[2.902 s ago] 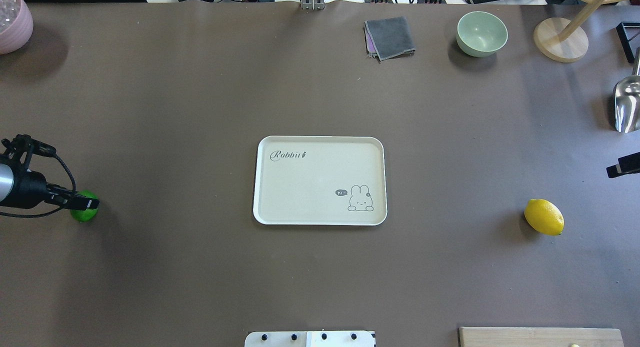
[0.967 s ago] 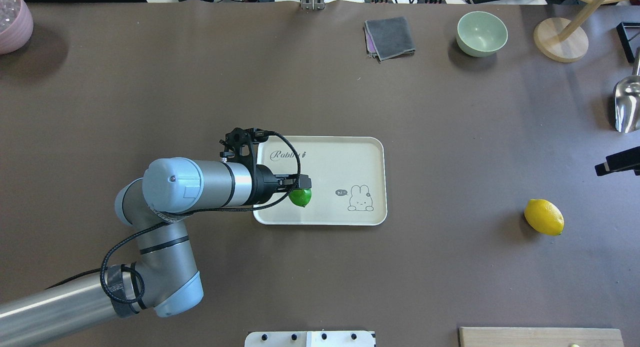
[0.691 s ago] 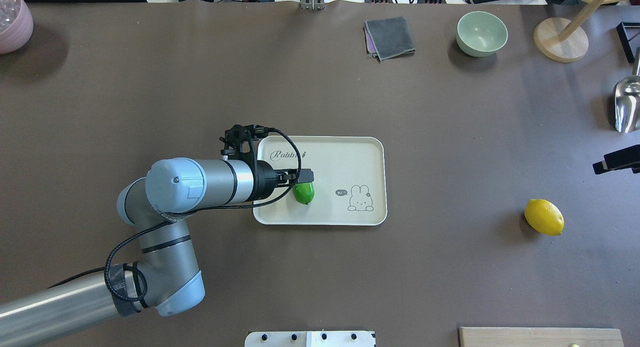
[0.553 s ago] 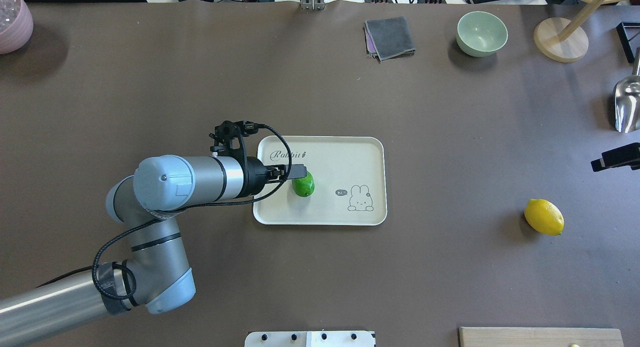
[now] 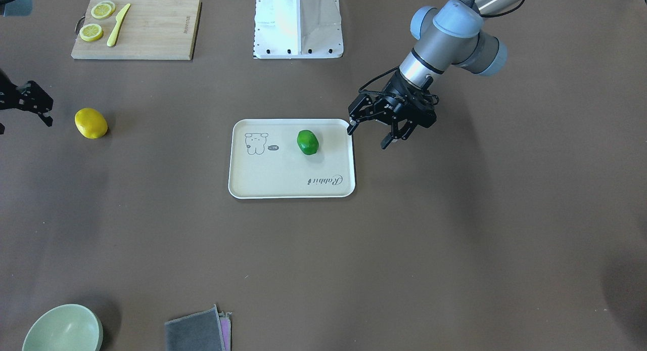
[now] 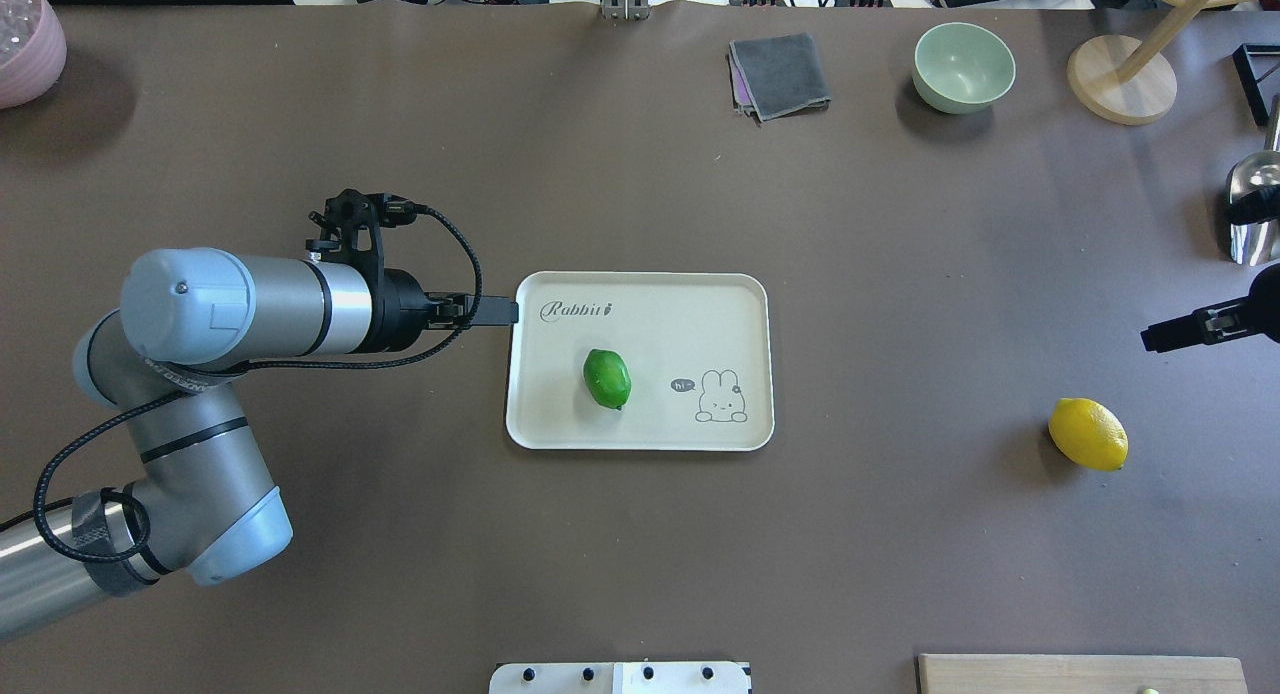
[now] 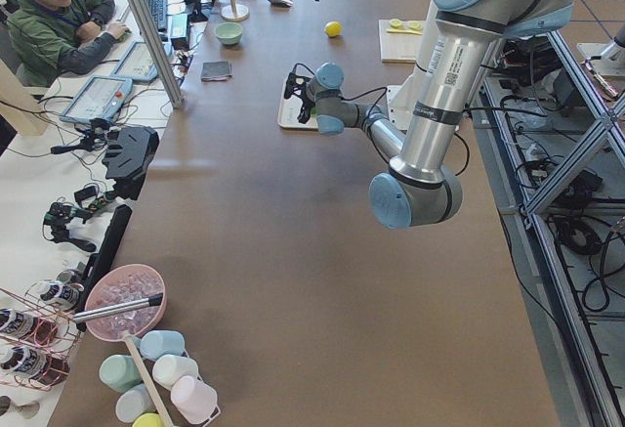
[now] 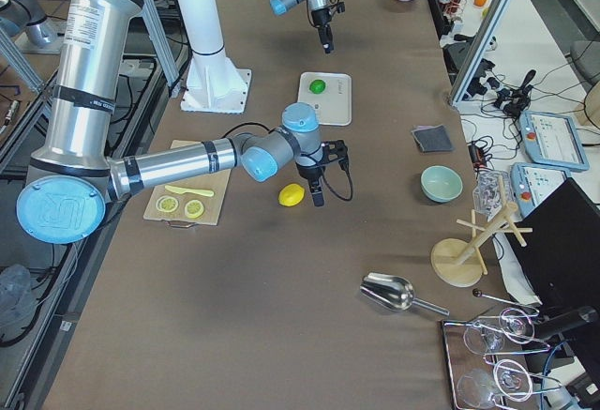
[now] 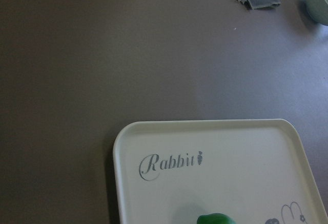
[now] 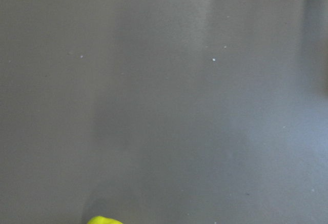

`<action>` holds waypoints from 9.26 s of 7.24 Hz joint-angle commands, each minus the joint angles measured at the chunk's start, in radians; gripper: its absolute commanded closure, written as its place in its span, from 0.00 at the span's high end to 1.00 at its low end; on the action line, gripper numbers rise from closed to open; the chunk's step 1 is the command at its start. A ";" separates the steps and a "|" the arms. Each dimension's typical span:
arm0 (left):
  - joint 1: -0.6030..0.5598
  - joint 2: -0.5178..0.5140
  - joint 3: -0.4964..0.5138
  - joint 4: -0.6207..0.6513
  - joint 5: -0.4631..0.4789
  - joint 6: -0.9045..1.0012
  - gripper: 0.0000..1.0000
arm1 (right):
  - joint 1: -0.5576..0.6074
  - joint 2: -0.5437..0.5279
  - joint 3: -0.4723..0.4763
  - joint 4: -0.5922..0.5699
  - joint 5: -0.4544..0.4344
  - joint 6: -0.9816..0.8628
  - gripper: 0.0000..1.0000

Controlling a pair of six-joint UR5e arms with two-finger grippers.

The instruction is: Place all lemons on tray

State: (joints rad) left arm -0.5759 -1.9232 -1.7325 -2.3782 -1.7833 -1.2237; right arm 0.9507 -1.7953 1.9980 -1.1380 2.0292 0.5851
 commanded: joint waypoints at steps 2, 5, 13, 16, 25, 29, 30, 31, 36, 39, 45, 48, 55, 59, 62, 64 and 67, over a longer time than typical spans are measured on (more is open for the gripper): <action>-0.002 0.003 -0.001 0.002 -0.005 0.006 0.99 | -0.151 -0.028 0.048 0.000 -0.050 -0.063 1.00; 0.001 0.003 0.002 0.001 -0.004 0.006 0.99 | -0.242 -0.042 0.025 -0.009 -0.102 -0.065 1.00; 0.005 0.010 -0.001 -0.004 -0.002 0.004 0.99 | -0.302 0.019 -0.055 -0.005 -0.139 -0.048 0.00; 0.007 0.010 -0.001 -0.006 -0.001 0.003 0.99 | -0.262 0.185 -0.038 -0.087 -0.135 0.123 0.00; 0.008 0.010 0.004 -0.006 -0.002 0.006 0.99 | -0.396 0.901 -0.357 -0.404 -0.245 0.875 1.00; 0.008 0.010 0.004 -0.004 -0.004 0.006 0.99 | -0.223 0.737 -0.096 -0.612 -0.045 0.501 1.00; 0.008 0.018 0.004 -0.004 -0.004 0.006 0.99 | -0.146 0.649 -0.032 -0.635 -0.037 0.275 1.00; 0.008 0.026 -0.002 -0.004 -0.004 0.006 0.99 | -0.042 0.573 0.000 -0.658 0.009 0.081 1.00; -0.017 0.058 -0.004 -0.001 -0.152 0.112 0.99 | 0.486 0.318 -0.178 -0.674 0.212 -0.788 1.00; -0.308 0.056 -0.015 0.277 -0.422 0.502 0.99 | 0.560 0.160 -0.194 -0.669 0.206 -0.866 1.00; -0.967 0.168 0.042 0.910 -0.648 1.459 0.99 | 0.574 0.128 -0.205 -0.671 0.207 -0.863 1.00; -0.973 0.257 0.100 0.834 -0.418 1.451 0.99 | 0.574 0.123 -0.203 -0.671 0.207 -0.863 1.00; -0.972 0.466 -0.033 0.810 -0.423 1.461 0.99 | 0.574 0.114 -0.199 -0.669 0.215 -0.864 1.00; -0.972 0.474 -0.022 0.807 -0.479 1.451 0.99 | 0.574 0.114 -0.196 -0.669 0.215 -0.863 1.00; -0.973 0.512 -0.024 0.806 -0.568 1.460 0.99 | 0.574 0.108 -0.199 -0.669 0.215 -0.864 1.00; -0.972 0.510 -0.025 0.804 -0.568 1.461 0.99 | 0.574 0.084 -0.188 -0.669 0.233 -0.866 1.00; -0.973 0.513 -0.032 0.789 -0.568 1.461 0.99 | 0.574 0.053 -0.188 -0.655 0.341 -0.866 1.00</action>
State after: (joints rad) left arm -1.5487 -1.4112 -1.7627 -1.5816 -2.3515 0.2377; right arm 1.5248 -1.7246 1.8097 -1.7999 2.3246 -0.2806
